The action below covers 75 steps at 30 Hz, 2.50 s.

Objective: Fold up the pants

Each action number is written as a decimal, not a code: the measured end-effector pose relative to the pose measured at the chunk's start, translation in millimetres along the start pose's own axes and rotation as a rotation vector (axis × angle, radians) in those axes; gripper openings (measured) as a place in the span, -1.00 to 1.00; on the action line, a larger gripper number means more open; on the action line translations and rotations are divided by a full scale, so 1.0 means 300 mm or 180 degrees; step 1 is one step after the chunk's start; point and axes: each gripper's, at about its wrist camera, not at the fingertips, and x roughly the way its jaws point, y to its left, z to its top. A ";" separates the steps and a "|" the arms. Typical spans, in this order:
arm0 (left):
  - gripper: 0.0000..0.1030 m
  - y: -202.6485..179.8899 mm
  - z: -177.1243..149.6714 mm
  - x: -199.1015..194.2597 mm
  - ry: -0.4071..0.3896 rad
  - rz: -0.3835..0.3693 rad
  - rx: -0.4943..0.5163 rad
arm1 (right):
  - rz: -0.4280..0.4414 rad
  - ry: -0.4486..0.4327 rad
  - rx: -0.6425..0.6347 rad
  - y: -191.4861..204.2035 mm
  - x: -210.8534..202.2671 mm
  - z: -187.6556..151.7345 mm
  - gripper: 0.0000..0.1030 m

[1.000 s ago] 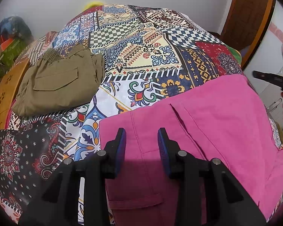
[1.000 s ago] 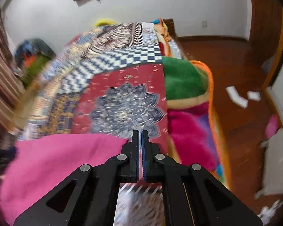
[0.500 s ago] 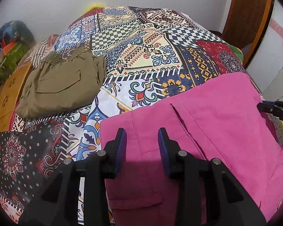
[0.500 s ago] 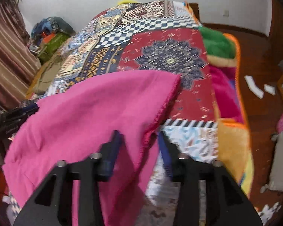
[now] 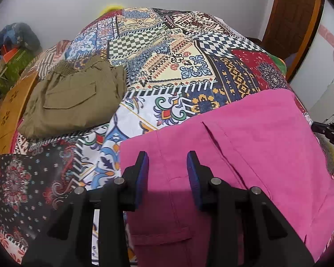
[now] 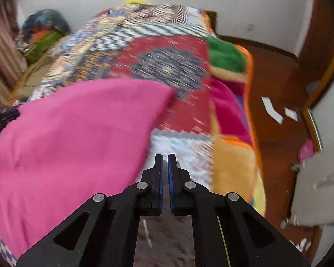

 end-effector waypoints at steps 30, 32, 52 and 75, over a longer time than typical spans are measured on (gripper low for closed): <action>-0.37 0.183 0.045 0.091 0.0176 -0.0560 -0.0342 | 0.0622 0.0401 -0.0962 0.568 0.136 0.163 -0.36; -0.54 0.175 0.048 0.098 0.0187 -0.0443 -0.0268 | 0.0642 0.0456 -0.0972 0.549 0.134 0.144 -0.36; 0.54 0.106 -0.125 -0.404 -0.0323 -0.0179 -0.0065 | 0.0452 -0.0435 -0.0712 0.464 -0.359 0.000 -0.09; 0.45 0.005 -0.477 -0.369 0.0152 -0.0535 -0.0590 | 0.0698 -0.0044 -0.0883 0.563 -0.188 -0.240 0.00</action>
